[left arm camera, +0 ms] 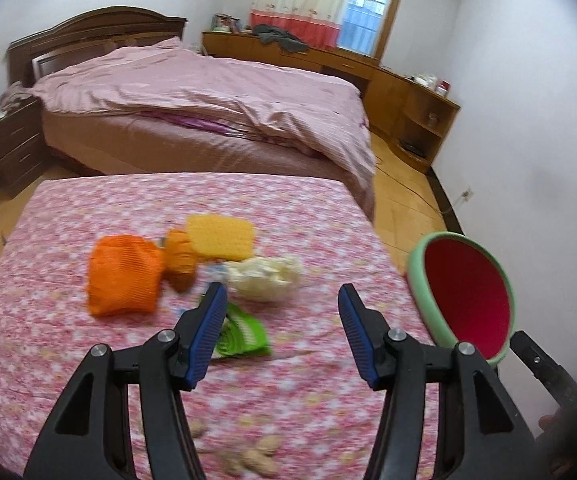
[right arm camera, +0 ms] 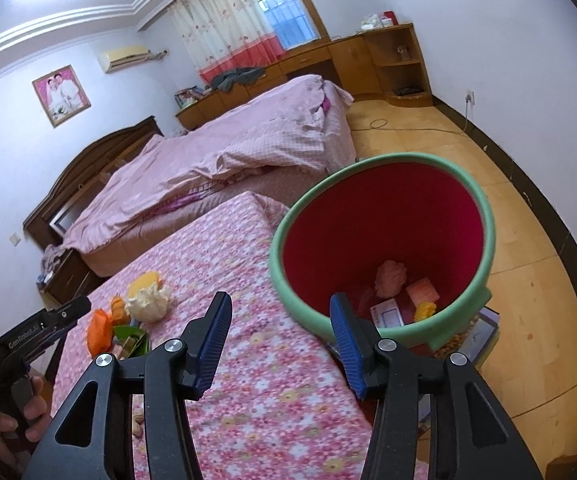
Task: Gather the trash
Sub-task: 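Move both tools back over the items on the bed, then grasp the orange mesh bag with the left tool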
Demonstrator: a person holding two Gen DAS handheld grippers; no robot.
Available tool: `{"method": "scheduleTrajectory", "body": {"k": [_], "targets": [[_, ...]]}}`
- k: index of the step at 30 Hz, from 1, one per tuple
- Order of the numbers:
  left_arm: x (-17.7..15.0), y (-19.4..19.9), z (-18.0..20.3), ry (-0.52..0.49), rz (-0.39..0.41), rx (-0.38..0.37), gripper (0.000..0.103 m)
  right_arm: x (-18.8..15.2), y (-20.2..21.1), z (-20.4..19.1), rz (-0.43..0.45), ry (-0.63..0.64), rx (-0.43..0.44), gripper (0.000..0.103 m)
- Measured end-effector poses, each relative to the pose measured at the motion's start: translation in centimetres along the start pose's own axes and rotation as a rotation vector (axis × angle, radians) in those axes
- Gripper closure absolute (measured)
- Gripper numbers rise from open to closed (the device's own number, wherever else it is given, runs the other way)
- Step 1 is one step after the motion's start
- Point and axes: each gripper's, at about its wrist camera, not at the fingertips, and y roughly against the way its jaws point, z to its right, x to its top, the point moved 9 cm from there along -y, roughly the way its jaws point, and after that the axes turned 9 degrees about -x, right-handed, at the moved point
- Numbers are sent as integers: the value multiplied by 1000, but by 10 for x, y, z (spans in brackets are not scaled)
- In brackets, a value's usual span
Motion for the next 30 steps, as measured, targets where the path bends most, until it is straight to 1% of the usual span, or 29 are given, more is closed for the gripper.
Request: {"method": "scheduleTrajectory", "body": {"k": [7, 8, 10, 11, 16, 19, 24, 28, 30], "targets": [[0, 1, -54, 53, 3, 58, 45, -11, -12, -17, -39, 27, -7, 51], [0, 0, -62, 61, 1, 66, 44, -12, -15, -20, -46, 33, -11, 51], [1, -2, -77, 73, 0, 88, 36, -16, -18, -24, -57, 37, -15, 51], [1, -2, -83, 78, 2, 98, 35, -17, -20, -26, -60, 36, -16, 51], [3, -14, -124, 119, -4, 160, 35, -20, -24, -35, -67, 39, -19, 51], [2, -21, -145, 145, -17, 177, 35, -22, -29, -40, -75, 51, -27, 51], [-6, -37, -167, 192, -50, 181, 35, -25, -36, -47, -86, 39, -26, 51], [-13, -46, -180, 217, -62, 206, 35, -32, -41, -52, -104, 62, -35, 51], [-17, -52, -185, 235, -74, 203, 35, -35, -44, -54, -116, 67, -38, 51]]}}
